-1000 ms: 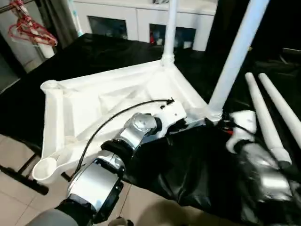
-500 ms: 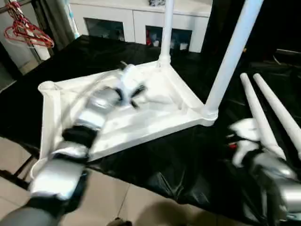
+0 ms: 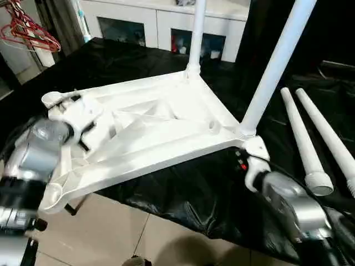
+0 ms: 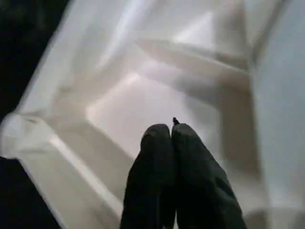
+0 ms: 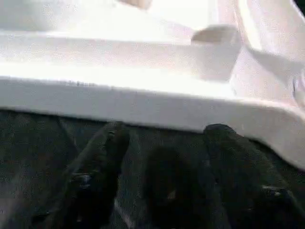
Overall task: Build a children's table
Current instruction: Rotate leg to tighten, then rotate table base
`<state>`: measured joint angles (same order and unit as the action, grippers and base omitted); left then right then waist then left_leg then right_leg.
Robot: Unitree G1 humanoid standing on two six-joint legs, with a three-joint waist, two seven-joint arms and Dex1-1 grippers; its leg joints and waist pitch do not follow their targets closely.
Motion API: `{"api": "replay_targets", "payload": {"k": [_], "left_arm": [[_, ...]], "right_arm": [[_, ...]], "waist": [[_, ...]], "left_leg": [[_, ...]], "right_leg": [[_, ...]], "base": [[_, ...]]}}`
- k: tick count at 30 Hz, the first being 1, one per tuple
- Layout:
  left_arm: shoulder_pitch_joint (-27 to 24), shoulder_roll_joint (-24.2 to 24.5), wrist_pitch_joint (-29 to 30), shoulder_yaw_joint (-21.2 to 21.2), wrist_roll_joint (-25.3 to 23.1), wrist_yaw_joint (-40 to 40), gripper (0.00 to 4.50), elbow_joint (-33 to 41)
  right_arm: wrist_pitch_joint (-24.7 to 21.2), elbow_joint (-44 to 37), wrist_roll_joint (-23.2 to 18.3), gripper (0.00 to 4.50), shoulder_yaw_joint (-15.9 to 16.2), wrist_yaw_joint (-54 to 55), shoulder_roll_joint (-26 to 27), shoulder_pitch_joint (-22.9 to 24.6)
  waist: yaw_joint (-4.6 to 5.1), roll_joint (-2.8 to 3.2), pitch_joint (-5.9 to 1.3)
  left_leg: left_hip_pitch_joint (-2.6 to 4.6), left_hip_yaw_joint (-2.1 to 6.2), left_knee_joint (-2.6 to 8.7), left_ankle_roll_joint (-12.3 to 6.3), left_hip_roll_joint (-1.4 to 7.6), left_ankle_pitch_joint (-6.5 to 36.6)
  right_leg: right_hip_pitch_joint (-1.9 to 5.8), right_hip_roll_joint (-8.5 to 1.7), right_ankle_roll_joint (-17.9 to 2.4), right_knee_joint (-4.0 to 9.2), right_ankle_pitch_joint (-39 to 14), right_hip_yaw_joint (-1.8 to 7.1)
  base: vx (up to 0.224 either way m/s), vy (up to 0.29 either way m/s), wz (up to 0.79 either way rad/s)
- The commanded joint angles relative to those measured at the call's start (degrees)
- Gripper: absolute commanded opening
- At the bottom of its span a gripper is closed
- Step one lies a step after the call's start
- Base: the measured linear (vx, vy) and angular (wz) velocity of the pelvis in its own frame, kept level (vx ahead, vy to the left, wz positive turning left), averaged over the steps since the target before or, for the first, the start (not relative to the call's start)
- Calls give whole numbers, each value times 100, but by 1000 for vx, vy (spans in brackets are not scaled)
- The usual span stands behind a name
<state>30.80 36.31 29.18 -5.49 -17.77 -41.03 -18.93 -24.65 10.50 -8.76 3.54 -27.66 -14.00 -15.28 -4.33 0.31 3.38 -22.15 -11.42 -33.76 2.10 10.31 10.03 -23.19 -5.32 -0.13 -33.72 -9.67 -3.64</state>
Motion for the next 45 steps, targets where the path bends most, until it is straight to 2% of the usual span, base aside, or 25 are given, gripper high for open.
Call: {"api": "replay_targets", "payload": {"k": [1, 2, 3, 4, 8, 11, 17, 18, 21, 22, 23, 25, 26, 27, 28, 30, 31, 32, 33, 35, 36, 40, 41, 42, 45], "left_arm": [[-64, -54, -30, -100, 87, -110, 0, -10], [-98, -84, -65, -151, 90, -150, 0, -92], [-116, -100, -92, -186, 88, -177, 0, -151], [-120, -142, -96, -194, 135, -225, 0, -232], [-216, -56, -126, -515, 64, -549, 0, -471], [-320, 72, -144, -727, 52, -872, 0, -441], [-432, -11, -71, -858, 665, -1796, 0, 169], [-440, -48, -89, -916, 817, -1991, 0, 343], [-449, -218, 58, -1025, 1254, -2439, 0, 792], [-449, -218, 58, -1025, 1254, -2439, 0, 792], [-399, -379, 32, -1096, 1320, -2485, 0, 857], [-363, -479, 31, -1129, 1338, -2492, 0, 859], [-269, -725, -2, -1202, 1343, -2485, 0, 798], [-252, -765, -5, -1212, 1343, -2479, 0, 781], [-154, -951, -121, -1251, 1290, -2357, 0, 614], [274, -1420, -661, -1297, 1003, -1667, 0, -281], [313, -1446, -703, -1300, 983, -1604, 0, -358], [584, -1622, -986, -1308, 856, -1163, 0, -888], [735, -1712, -1096, -1292, 794, -930, 0, -1173], [942, -1806, -1289, -1309, 712, -613, 0, -1570], [1034, -1845, -1377, -1319, 674, -487, 0, -1768], [1420, -2009, -1837, -1433, 375, 200, 0, -2625], [1497, -2074, -1918, -1428, 351, 347, 0, -2824], [1586, -2137, -2043, -1430, 313, 493, 0, -3073], [1817, -2282, -2429, -1453, 193, 963, 0, -3721]], "right_arm": [[74, 227, 71, 257, 45, 79, 57, -108], [124, 330, 107, 249, 76, 86, 92, -163], [157, 394, 133, 243, 96, 88, 111, -196], [189, 462, 155, 243, 106, 96, 132, -231], [322, 875, 206, 208, 110, 152, 222, -438], [467, 1228, 274, 172, 143, 179, 254, -596], [781, 1979, 315, 128, 87, 239, 333, -1046], [830, 2092, 321, 119, 68, 243, 332, -1130], [925, 2329, 335, 97, 17, 236, 319, -1315], [925, 2329, 335, 97, 17, 236, 319, -1315], [1006, 2460, 354, 76, -4, 230, 305, -1398], [1048, 2523, 360, 76, -14, 229, 297, -1435], [1126, 2640, 367, 62, -30, 229, 278, -1499], [1135, 2653, 369, 54, -32, 230, 274, -1507], [1179, 2710, 371, 45, -38, 240, 258, -1533], [1235, 2731, 389, 28, -81, 248, 210, -1527], [1235, 2721, 391, 19, -86, 246, 206, -1520], [1234, 2642, 403, 9, -118, 236, 171, -1461], [1218, 2577, 408, 3, -132, 241, 144, -1420], [1214, 2488, 426, 3, -152, 265, 95, -1358], [1205, 2428, 426, 3, -169, 277, 71, -1322], [1123, 2030, 371, 3, -283, 319, -84, -1091], [1095, 1921, 370, 3, -313, 335, -133, -1025], [1072, 1828, 372, 3, -342, 346, -172, -969], [1005, 1610, 367, 3, -413, 372, -251, -847]], "waist": [[-5, 49, -373], [-9, 81, -371], [-17, 47, -376], [-27, 43, -383], [-41, 102, -386], [-12, 98, -390], [21, 96, -411], [32, 64, -404], [20, 70, -410], [9, 74, -414], [13, 37, -414], [11, 36, -417], [31, 14, -420], [39, -5, -419], [42, -6, -420], [60, -28, -418], [49, -22, -419], [58, -40, -422], [50, -21, -431], [47, -52, -434], [48, -32, -444], [54, -49, -451], [40, -18, -457], [43, -46, -461], [39, -53, -464]], "left_leg": [[206, 148, 469, 175, 289, 1564], [199, 154, 468, 193, 284, 1574], [190, 151, 471, 210, 274, 1617], [201, 149, 465, 217, 274, 1627], [187, 179, 478, 283, 270, 1726], [179, 186, 482, 302, 261, 1773], [178, 165, 454, 221, 268, 1509], [174, 153, 457, 204, 266, 1514], [177, 140, 447, 195, 271, 1451], [185, 141, 444, 186, 269, 1437], [169, 133, 440, 161, 271, 1401], [161, 129, 428, 123, 264, 1319], [130, 133, 427, 90, 256, 1240], [148, 125, 413, 60, 259, 1222], [145, 121, 406, 35, 256, 1191], [130, 112, 389, -22, 231, 1155], [140, 115, 384, -36, 227, 1173], [125, 121, 384, -58, 223, 1175], [132, 133, 383, -45, 234, 1183], [123, 128, 377, -79, 223, 1132], [124, 133, 368, -94, 234, 1109], [100, 136, 357, -177, 222, 1015], [125, 132, 342, -194, 226, 1011], [111, 132, 343, -217, 223, 1003], [114, 135, 335, -275, 223, 999]], "right_leg": [[157, -329, -1130, 344, -1385, 266], [157, -332, -1125, 343, -1380, 267], [166, -323, -1087, 349, -1416, 264], [162, -326, -1079, 344, -1411, 267], [180, -323, -1071, 332, -1370, 260], [191, -319, -1087, 329, -1407, 257], [210, -331, -1308, 286, -1126, 259], [208, -321, -1336, 292, -1132, 256], [211, -318, -1399, 266, -1060, 257], [210, -318, -1392, 269, -1048, 254], [227, -327, -1385, 263, -1008, 260], [236, -330, -1376, 266, -987, 261], [265, -335, -1369, 260, -960, 256], [257, -339, -1375, 271, -997, 260], [258, -335, -1372, 277, -994, 261], [268, -308, -1304, 295, -1076, 255], [260, -303, -1265, 316, -1121, 254], [274, -300, -1205, 317, -1141, 249], [280, -312, -1188, 309, -1150, 245], [283, -308, -1140, 325, -1169, 239], [279, -315, -1181, 317, -1095, 238], [302, -298, -1177, 305, -945, 226], [289, -303, -1200, 301, -901, 232], [306, -308, -1210, 305, -915, 222], [306, -310, -1218, 319, -920, 216]], "base": [[0, 0, 0], [0, 0, 0], [0, 0, 0], [0, 0, 0], [0, 0, 0], [0, 0, 0], [0, 0, 0], [0, 0, 0], [0, 0, 0], [0, 0, 0], [0, 0, 0], [0, 0, 0], [0, 0, 0], [0, 0, 0], [0, 0, 0], [0, 0, 0], [0, 0, 0], [0, 0, 0], [0, 0, 0], [0, 0, 0], [0, 0, 0], [0, 0, 0], [0, 0, 0], [0, 0, 0], [0, 0, 0]]}}
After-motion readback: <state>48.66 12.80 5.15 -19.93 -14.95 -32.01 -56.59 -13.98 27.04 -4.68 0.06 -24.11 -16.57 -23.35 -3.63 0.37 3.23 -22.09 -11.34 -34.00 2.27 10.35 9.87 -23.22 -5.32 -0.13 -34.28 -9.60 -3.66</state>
